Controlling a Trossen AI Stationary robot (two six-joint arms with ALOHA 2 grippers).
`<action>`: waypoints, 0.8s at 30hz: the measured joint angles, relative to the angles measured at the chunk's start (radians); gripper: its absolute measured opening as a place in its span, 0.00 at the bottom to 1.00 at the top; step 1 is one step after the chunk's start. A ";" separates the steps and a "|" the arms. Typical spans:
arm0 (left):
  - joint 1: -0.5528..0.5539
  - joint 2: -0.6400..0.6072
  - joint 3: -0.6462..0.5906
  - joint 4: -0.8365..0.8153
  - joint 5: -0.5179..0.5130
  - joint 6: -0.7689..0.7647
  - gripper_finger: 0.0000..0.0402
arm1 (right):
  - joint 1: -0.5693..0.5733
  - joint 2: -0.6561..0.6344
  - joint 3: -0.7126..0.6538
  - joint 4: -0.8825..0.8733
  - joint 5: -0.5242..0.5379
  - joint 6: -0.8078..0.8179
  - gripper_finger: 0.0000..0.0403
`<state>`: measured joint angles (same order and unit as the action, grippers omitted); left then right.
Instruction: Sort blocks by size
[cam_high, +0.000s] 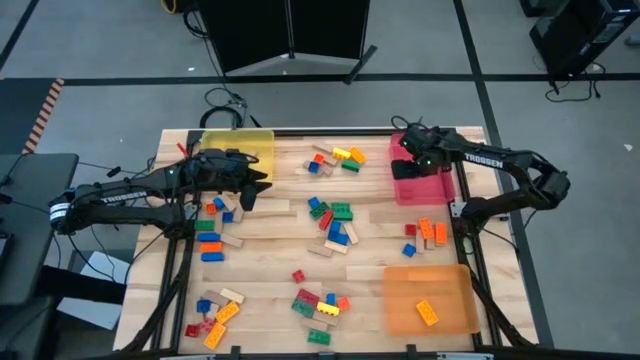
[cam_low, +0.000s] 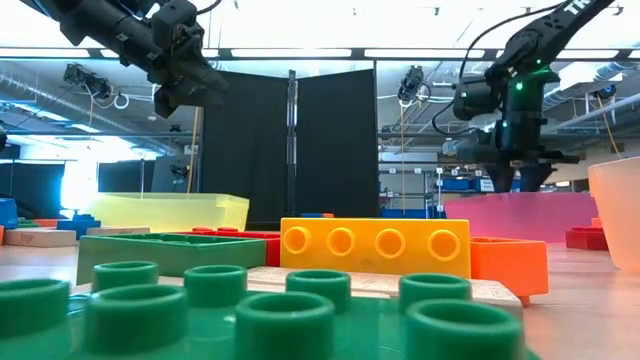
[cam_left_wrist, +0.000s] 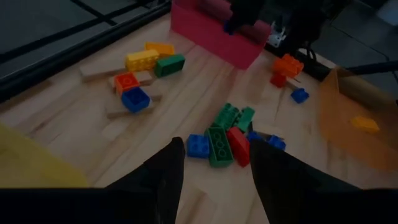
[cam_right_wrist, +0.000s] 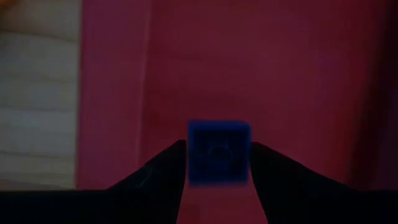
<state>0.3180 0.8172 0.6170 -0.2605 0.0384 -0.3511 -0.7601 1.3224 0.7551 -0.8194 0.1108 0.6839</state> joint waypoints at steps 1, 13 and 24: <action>0.000 0.001 0.000 -0.004 0.000 0.000 0.47 | 0.000 0.000 -0.007 0.008 0.000 0.000 0.48; -0.100 0.002 0.064 -0.136 -0.207 -0.080 0.47 | 0.001 -0.080 -0.011 0.008 -0.008 -0.033 0.59; -0.273 0.038 0.145 -0.324 -0.277 -0.104 0.47 | 0.042 -0.271 -0.011 0.007 -0.064 -0.052 0.67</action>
<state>0.0445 0.8554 0.7624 -0.5848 -0.2382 -0.4556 -0.7185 1.0517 0.7441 -0.8127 0.0473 0.6315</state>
